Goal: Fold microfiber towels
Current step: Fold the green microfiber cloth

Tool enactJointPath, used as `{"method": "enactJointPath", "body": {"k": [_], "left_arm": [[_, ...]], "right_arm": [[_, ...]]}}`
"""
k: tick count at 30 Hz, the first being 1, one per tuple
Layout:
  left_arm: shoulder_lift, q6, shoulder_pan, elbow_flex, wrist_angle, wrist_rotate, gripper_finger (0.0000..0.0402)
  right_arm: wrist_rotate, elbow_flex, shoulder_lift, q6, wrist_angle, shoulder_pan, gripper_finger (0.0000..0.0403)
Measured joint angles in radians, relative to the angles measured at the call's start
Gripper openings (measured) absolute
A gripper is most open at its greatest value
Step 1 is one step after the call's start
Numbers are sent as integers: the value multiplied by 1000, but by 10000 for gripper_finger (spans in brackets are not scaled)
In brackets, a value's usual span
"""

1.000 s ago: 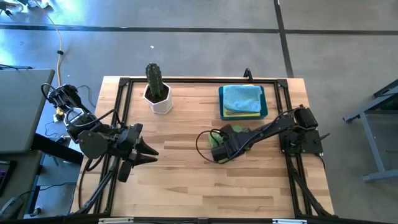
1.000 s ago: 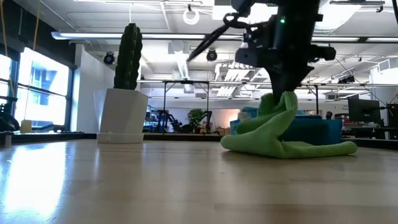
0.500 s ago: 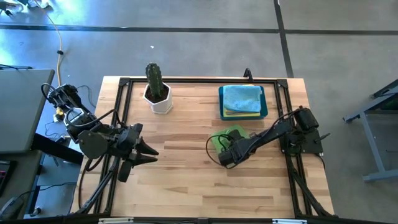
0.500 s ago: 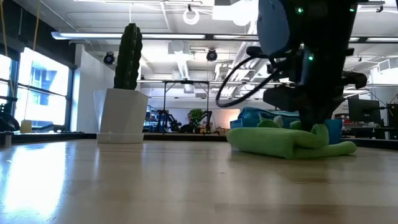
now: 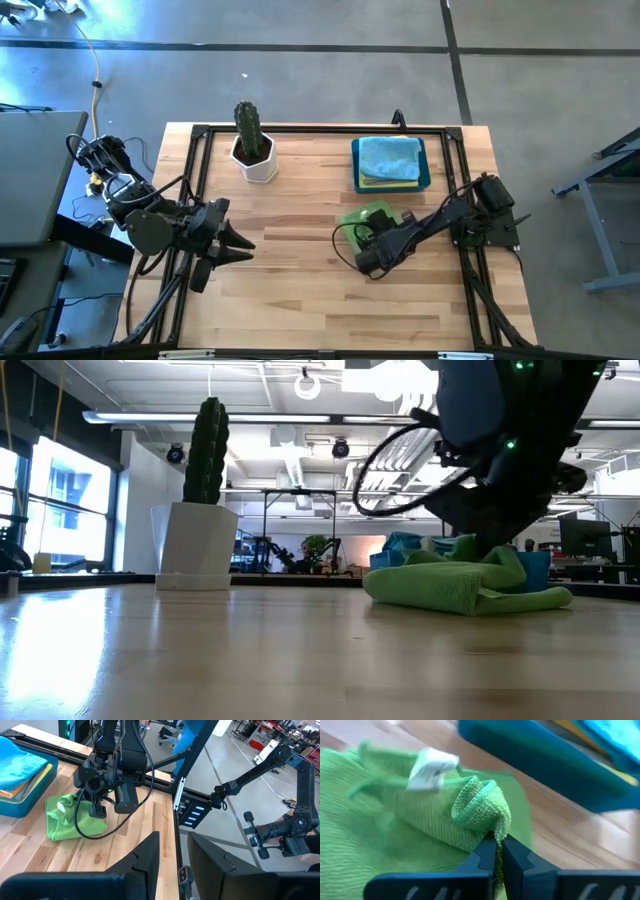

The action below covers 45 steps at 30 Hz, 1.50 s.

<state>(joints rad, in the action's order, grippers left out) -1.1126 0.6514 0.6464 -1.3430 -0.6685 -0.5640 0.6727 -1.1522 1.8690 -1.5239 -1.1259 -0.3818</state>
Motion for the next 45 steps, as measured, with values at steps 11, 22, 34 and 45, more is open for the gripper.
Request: {"method": "enactJointPath", "body": {"k": [11, 22, 34, 45], "left_arm": [[0, 0, 0, 0, 0, -10, 90], [0, 0, 0, 0, 0, -53, 90], [0, 1, 0, 0, 0, -77, 90], [0, 26, 0, 0, 0, -77, 90]], "right_arm": [[-129, 22, 0, 4, -48, 1, 26], [-233, -72, 0, 41, -420, 18, 147], [-124, -170, 0, 176, 24, -9, 149], [-117, -5, 0, 110, 94, 57, 149]]}}
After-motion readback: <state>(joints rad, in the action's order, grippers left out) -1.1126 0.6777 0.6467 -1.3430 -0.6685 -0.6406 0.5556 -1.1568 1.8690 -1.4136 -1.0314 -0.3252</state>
